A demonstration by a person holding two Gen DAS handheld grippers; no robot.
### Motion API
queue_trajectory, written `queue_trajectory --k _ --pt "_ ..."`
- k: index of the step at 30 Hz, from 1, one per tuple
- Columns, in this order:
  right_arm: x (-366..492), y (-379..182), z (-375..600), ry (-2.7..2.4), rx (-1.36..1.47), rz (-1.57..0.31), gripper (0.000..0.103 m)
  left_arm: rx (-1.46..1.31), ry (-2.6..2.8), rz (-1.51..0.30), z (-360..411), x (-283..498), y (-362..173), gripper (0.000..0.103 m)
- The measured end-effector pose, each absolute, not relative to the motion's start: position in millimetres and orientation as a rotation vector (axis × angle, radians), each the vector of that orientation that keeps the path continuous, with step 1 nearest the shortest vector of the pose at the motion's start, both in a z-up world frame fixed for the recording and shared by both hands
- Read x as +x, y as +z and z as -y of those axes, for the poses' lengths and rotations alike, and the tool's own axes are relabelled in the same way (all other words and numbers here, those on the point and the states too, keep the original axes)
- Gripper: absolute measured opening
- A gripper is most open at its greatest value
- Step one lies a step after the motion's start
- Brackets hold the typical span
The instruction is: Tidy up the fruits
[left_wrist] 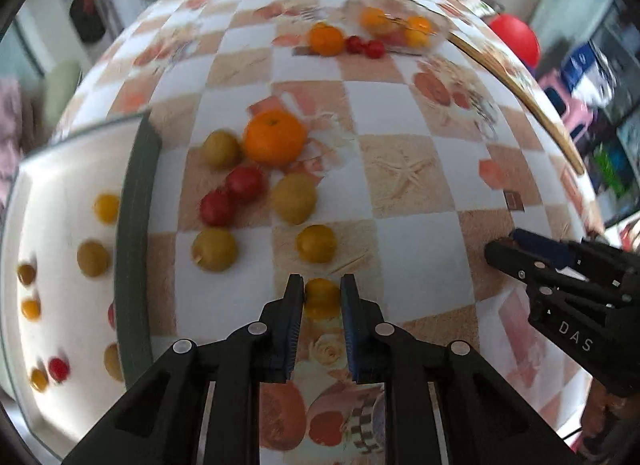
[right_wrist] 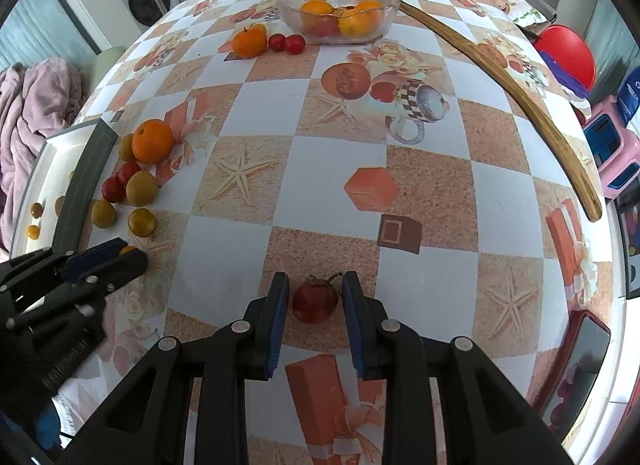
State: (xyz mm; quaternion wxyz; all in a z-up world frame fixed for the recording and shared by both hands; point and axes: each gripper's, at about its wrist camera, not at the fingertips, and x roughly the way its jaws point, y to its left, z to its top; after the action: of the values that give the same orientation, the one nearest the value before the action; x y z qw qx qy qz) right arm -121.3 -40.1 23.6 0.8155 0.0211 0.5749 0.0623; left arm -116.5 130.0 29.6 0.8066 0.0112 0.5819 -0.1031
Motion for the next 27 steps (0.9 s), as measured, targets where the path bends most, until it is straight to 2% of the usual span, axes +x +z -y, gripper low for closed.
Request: queue_trajectory --k 16,27 --pt "-121 42 24 0.179 0.103 -1.228 0.03 -0.055 -0.22 -1.232 -166 -130 49 0.02" --pt "-120 56 -16 0.243 0.092 -1.219 0.03 -0.118 -0.129 -1.189 -221 -135 69 0.02"
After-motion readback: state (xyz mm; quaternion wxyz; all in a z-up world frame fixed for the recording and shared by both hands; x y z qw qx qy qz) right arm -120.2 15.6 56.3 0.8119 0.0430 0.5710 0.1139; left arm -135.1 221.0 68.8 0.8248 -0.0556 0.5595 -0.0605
